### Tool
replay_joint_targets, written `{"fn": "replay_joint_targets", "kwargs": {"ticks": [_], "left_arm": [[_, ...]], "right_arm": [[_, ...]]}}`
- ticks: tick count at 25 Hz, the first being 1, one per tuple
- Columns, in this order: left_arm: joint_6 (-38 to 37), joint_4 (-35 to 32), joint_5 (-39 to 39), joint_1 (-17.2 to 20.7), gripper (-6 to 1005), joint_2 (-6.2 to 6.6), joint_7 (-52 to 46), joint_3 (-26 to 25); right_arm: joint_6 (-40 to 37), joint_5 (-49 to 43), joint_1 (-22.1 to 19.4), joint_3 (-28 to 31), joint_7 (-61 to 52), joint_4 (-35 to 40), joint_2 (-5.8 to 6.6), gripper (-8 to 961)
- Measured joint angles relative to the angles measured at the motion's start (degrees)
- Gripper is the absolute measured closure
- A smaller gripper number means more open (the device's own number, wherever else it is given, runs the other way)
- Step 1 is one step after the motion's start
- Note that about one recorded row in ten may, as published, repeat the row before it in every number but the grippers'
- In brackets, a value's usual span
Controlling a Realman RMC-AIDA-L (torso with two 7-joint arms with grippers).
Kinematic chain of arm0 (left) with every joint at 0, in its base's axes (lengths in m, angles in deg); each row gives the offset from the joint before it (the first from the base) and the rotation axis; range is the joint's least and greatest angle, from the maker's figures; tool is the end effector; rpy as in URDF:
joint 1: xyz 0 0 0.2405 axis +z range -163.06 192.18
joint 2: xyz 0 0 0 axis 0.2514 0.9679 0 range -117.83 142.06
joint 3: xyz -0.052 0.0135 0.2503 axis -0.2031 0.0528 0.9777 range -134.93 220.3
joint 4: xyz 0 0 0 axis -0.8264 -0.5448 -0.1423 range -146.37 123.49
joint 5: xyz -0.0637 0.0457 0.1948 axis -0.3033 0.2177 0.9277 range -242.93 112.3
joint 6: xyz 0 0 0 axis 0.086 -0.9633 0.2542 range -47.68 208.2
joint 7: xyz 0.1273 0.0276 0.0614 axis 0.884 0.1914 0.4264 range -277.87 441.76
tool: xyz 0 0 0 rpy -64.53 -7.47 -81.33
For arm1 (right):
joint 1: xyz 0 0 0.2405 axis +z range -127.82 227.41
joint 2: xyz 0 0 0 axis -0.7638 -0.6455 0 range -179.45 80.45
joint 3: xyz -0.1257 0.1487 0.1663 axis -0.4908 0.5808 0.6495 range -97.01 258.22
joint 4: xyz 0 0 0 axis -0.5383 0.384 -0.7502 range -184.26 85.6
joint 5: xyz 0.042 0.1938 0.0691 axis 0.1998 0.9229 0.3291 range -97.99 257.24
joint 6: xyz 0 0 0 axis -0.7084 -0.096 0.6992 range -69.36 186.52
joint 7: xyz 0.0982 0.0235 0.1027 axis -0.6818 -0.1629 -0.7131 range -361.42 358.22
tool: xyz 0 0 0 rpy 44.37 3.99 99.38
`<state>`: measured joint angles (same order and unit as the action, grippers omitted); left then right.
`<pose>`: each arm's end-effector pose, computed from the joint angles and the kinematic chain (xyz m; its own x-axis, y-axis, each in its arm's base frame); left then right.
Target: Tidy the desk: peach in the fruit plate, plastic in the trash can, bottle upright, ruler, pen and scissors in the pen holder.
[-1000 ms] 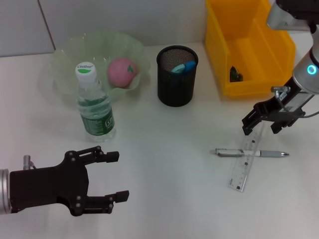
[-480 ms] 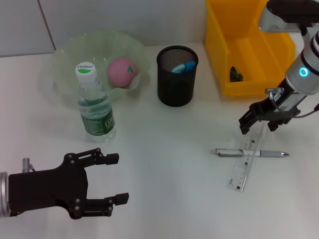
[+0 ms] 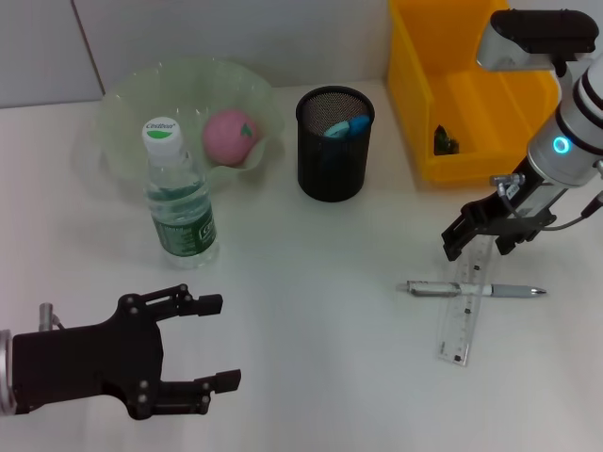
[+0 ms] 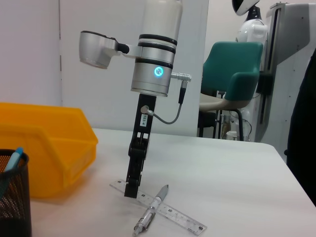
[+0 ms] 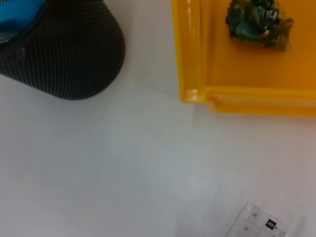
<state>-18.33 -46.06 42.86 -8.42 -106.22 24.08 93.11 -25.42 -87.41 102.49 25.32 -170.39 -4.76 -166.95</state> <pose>-0.2728 0.2683 -0.0188 0.8516 0.0906 0.5162 0.1570 -0.9838 -0.0863 0.2257 0.4058 0.0095 0.1832 -0.9831 -0.0022 -0.8088 -0.1495 -0.5688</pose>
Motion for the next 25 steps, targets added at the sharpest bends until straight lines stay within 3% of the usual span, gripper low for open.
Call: {"fn": "replay_joint_targets", "kwargs": {"ticks": [25], "left_arm": [[-1.7,-0.1,0.0,0.8,159,0.11,0.4,-0.2]], "right_arm": [[1.4,0.3,0.3,-1.3,0.3,0.0,-0.66,200]]}}
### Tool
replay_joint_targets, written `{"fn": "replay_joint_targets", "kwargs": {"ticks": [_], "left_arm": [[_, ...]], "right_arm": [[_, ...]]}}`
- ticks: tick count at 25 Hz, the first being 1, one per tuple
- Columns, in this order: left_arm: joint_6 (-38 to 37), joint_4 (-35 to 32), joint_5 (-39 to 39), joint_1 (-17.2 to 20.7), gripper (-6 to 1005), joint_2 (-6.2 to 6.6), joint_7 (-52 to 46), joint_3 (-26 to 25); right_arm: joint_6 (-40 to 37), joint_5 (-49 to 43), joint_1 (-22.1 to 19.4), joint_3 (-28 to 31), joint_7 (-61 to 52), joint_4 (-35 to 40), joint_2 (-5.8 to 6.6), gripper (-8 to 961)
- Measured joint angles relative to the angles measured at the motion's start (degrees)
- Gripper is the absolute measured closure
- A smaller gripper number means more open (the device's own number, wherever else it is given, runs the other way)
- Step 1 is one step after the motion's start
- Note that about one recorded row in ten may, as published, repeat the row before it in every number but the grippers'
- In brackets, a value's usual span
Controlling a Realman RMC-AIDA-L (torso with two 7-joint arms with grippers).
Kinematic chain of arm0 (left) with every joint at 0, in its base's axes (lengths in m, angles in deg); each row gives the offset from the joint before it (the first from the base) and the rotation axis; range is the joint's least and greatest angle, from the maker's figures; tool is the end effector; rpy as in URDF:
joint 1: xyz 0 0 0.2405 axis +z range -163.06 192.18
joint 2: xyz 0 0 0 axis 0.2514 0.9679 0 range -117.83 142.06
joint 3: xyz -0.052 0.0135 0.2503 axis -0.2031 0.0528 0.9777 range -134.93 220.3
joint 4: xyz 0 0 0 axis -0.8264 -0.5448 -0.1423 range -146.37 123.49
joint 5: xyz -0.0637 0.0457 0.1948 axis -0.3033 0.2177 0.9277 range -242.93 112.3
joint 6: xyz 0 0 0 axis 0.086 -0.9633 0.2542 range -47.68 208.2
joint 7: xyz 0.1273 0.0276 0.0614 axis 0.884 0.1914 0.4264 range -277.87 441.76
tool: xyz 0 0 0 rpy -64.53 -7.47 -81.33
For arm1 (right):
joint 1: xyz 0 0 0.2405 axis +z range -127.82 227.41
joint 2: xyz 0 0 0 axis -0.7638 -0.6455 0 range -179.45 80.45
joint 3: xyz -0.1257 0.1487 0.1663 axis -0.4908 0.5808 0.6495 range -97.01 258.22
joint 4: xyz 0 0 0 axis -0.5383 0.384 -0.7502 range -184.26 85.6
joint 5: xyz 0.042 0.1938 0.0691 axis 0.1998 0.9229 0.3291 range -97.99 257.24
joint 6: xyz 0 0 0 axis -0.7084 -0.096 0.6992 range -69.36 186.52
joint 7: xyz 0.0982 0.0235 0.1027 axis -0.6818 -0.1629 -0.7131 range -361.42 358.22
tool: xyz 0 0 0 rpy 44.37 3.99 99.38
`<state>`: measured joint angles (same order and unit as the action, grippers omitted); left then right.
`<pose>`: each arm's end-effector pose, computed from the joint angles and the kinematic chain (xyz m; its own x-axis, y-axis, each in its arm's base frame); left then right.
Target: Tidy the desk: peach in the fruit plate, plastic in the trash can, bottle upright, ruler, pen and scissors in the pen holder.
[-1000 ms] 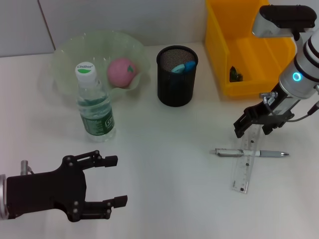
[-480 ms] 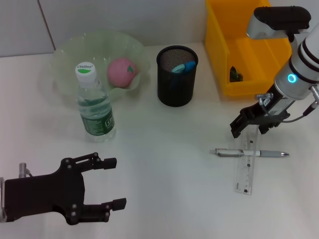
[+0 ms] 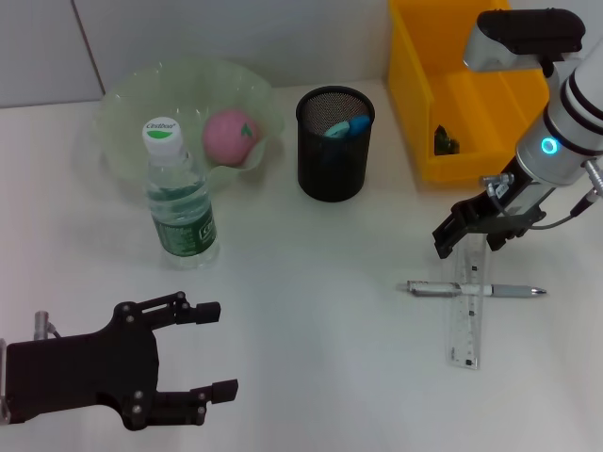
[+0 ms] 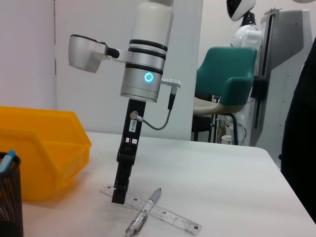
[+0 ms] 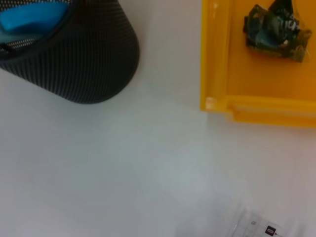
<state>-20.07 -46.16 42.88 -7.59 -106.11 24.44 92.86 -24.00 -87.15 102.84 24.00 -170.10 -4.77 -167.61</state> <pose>-0.2747 0.2617 -0.0165 0.8437 0.0924 0.5288 0.1536 -0.9854 -0.0730 0.2204 0.4081 0.0029 0.2173 -0.9761 0.0028 -0.7996 -0.1796 -0.5731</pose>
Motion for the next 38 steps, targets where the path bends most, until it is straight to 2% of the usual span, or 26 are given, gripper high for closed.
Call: {"fn": "replay_joint_targets", "kwargs": {"ticks": [9,18,38], "left_arm": [[-0.1,0.0,0.0,0.0,159,-0.01,0.0,0.0],[-0.5,0.0,0.0,0.2,159,-0.14,0.0,0.0],[-0.7,0.1,0.0,0.2,159,-0.16,0.2,0.1]], "right_arm": [[0.5,0.0,0.6,0.0,0.2,0.0,-0.04,200],[0.5,0.2,1.1,0.0,0.7,0.0,-0.66,200],[2.6,-0.4,0.7,-2.2,0.8,-1.5,-0.70,224]]}}
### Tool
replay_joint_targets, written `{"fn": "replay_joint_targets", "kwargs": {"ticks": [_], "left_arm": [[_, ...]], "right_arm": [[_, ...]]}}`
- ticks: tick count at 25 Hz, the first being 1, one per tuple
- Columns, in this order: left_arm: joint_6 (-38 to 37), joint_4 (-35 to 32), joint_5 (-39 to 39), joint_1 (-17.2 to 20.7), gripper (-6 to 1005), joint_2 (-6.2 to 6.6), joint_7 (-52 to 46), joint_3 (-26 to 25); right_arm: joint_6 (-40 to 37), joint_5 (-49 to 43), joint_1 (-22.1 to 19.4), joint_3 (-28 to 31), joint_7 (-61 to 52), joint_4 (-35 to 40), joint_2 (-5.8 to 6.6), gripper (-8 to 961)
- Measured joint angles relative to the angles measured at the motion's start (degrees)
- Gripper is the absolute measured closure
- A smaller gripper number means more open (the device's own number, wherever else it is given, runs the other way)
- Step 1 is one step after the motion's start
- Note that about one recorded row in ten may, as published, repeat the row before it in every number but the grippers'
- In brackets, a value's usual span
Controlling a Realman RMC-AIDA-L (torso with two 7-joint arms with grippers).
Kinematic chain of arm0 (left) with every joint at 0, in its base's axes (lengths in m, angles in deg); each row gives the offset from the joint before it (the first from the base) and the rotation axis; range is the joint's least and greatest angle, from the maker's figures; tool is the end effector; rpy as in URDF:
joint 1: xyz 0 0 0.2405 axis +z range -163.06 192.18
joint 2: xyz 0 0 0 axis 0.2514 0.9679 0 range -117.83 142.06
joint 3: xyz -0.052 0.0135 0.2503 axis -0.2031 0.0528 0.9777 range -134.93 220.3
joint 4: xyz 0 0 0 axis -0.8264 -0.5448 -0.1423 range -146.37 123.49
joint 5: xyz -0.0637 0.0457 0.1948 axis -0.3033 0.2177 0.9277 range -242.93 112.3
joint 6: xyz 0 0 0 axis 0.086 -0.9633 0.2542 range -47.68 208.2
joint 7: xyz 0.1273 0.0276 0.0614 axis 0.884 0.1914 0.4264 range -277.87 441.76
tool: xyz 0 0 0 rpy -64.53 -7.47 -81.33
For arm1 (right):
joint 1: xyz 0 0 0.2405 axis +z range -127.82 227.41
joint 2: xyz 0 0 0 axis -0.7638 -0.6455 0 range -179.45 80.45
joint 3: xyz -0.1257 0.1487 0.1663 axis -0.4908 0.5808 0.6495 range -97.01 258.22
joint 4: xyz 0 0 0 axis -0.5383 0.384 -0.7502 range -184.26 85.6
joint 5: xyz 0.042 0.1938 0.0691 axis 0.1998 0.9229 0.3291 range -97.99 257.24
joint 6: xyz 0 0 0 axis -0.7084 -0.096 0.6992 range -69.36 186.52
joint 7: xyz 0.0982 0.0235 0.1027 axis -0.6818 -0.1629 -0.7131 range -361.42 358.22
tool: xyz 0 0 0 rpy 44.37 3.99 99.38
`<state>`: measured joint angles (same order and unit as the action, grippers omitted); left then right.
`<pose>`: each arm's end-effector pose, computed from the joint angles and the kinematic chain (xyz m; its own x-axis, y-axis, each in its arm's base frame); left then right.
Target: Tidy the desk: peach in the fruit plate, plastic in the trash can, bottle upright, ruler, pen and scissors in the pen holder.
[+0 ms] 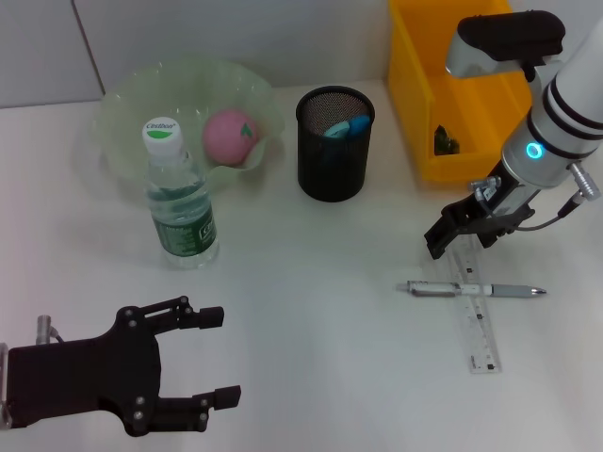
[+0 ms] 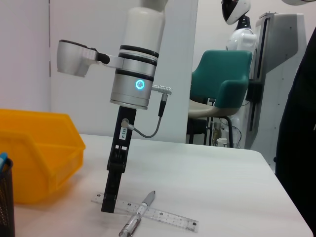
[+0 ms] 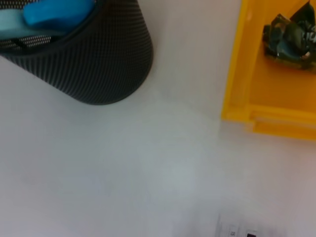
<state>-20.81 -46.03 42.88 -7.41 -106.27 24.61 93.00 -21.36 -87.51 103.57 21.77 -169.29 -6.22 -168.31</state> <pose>-0.2738 0.2586 -0.0176 0.8387 0.0938 0.5365 0.1491 -0.9870 -0.0606 0.2171 0.4105 -0.0077 0.2659 -0.9636 0.0266 -0.7727 -0.2295 -0.5919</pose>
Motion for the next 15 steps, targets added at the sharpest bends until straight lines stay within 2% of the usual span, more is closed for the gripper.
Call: {"fn": "replay_joint_targets", "kwargs": {"ticks": [15], "left_arm": [[0.0,-0.1,0.0,0.0,159,0.07,0.0,0.0]], "right_arm": [[0.8,0.0,0.3,-0.7,-0.2,-0.1,0.00,253]]}}
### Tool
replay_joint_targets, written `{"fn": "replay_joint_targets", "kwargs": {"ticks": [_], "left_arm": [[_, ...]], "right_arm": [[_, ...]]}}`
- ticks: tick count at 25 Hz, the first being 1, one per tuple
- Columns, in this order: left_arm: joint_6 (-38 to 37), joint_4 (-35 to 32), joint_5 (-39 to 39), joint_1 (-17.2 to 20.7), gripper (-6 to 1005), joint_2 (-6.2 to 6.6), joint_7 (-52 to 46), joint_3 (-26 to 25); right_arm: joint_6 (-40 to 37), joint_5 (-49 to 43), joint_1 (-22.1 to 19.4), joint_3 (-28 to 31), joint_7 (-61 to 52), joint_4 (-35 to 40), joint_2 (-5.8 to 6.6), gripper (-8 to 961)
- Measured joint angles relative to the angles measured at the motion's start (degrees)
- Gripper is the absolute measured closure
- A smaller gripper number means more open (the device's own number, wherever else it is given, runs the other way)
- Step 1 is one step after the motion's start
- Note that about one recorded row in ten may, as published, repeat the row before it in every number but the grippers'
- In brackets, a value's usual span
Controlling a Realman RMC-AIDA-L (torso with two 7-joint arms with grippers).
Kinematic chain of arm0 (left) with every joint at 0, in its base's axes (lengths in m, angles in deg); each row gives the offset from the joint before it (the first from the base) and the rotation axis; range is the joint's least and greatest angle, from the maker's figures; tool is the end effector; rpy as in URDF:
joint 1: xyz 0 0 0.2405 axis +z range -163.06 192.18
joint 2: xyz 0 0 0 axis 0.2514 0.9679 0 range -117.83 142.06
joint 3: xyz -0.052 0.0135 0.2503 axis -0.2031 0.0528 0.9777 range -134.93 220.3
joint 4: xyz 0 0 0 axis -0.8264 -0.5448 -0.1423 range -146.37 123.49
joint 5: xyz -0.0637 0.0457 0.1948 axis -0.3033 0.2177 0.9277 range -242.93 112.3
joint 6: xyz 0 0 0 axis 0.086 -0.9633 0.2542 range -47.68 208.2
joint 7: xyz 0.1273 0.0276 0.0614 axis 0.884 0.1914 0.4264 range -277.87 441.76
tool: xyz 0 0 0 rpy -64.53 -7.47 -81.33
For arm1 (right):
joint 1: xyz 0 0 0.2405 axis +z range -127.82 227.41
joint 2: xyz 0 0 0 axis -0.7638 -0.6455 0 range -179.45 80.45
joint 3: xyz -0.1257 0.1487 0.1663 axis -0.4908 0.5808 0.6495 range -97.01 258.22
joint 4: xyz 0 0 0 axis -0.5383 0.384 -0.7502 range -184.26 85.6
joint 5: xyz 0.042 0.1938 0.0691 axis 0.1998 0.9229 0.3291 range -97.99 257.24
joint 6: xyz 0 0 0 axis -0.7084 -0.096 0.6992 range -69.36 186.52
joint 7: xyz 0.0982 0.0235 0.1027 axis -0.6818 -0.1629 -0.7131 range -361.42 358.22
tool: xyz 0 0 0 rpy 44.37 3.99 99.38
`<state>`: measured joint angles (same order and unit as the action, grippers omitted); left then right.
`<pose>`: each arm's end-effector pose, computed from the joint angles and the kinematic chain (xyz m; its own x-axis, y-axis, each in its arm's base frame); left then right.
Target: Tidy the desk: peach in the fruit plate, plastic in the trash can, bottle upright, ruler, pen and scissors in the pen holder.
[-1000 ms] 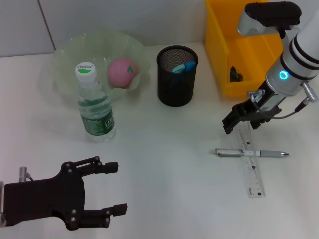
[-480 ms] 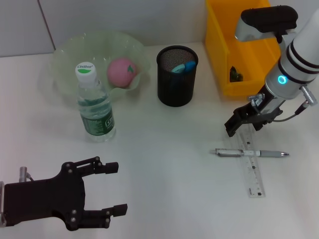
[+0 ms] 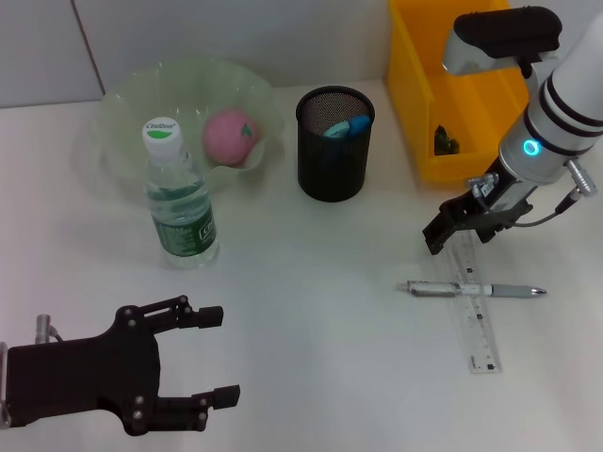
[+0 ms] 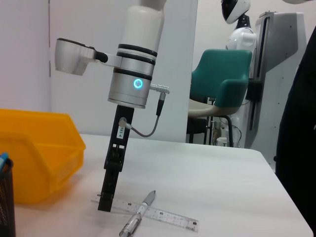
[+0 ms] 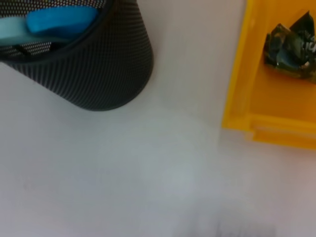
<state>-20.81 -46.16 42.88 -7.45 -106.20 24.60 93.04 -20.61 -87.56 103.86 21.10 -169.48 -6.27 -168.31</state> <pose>-0.2737 0.2591 -0.0170 0.8402 0.0912 0.5346 0.1466 -0.9872 -0.0621 0.2148 0.4131 -0.0083 0.2802 -0.9597 0.0232 -0.7642 -0.2376 -0.5997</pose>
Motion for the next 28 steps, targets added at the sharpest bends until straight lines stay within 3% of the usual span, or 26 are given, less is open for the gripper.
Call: {"fn": "replay_joint_targets", "kwargs": {"ticks": [28], "left_arm": [[-0.1,-0.1,0.0,-0.4,159,0.01,0.0,0.1]], "right_arm": [[0.1,0.0,0.1,-0.3,0.1,-1.0,0.00,328]]}}
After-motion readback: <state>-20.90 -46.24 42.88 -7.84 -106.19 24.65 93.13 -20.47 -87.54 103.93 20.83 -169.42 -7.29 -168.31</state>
